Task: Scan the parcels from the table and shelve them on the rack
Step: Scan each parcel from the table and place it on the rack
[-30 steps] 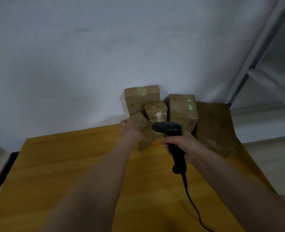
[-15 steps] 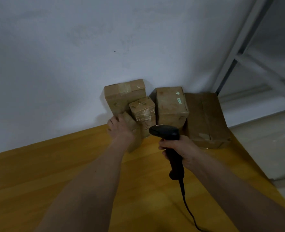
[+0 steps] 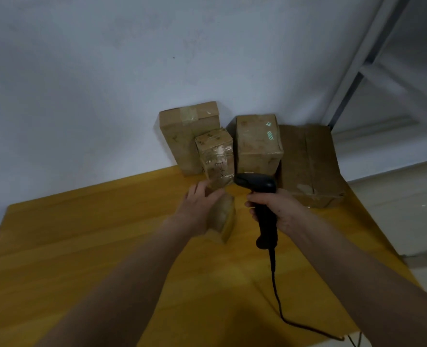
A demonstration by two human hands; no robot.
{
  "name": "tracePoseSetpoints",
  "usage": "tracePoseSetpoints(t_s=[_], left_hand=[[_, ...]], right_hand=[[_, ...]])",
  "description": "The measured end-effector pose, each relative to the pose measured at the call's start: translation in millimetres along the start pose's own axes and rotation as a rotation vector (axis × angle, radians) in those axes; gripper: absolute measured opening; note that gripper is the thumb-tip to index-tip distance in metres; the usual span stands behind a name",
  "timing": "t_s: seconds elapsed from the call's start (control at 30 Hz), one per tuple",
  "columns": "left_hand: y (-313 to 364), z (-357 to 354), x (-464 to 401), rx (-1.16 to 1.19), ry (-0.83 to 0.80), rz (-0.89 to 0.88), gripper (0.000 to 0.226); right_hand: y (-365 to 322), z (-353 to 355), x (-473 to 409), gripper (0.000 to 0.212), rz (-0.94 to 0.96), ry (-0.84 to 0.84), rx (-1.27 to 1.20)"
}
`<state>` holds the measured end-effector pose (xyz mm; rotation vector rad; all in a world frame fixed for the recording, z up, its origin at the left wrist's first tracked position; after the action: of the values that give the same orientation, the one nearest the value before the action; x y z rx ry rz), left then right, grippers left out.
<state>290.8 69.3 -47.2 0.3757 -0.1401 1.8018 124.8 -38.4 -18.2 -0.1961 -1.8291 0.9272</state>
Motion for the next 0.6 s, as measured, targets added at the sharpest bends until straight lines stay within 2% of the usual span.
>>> tracePoseSetpoints(t_s=[0.1, 0.23, 0.33, 0.43, 0.5, 0.6], left_hand=[[8.4, -2.9, 4.5, -0.04, -0.008, 0.028, 0.106], [19.3, 4.0, 0.9, 0.166, -0.222, 0.171, 0.128], [36.7, 3.8, -4.0, 0.334, -0.12, 0.368, 0.13], [46.3, 5.1, -7.0, 0.361, -0.002, 0.58, 0.122], [47.9, 6.5, -7.5, 0.305, -0.049, 0.544, 0.111], [48.4, 9.6, -2.8, 0.147, -0.138, 0.274, 0.108]], right_hand=[[8.1, 3.0, 4.3, 0.024, -0.014, -0.009, 0.009], [11.1, 6.1, 10.6, 0.025, -0.018, -0.009, -0.001], [10.7, 13.1, 13.7, 0.025, -0.02, -0.012, -0.005], [10.8, 22.5, 15.1, 0.026, -0.012, -0.01, -0.01], [10.9, 28.2, 15.4, 0.028, -0.001, -0.009, -0.015], [10.9, 33.3, 16.0, 0.028, -0.001, -0.007, -0.014]])
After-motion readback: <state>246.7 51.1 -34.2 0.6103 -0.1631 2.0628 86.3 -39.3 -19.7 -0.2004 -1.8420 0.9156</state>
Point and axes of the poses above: each hand's wrist, its own x-axis away from the middle knuckle, its own z-axis out of the back of the hand, y = z × x, the point moved 1 cm from there along -x, towards the middle knuckle, and after that the axes turned 3 degrees about -z, right-handed, at the moved point
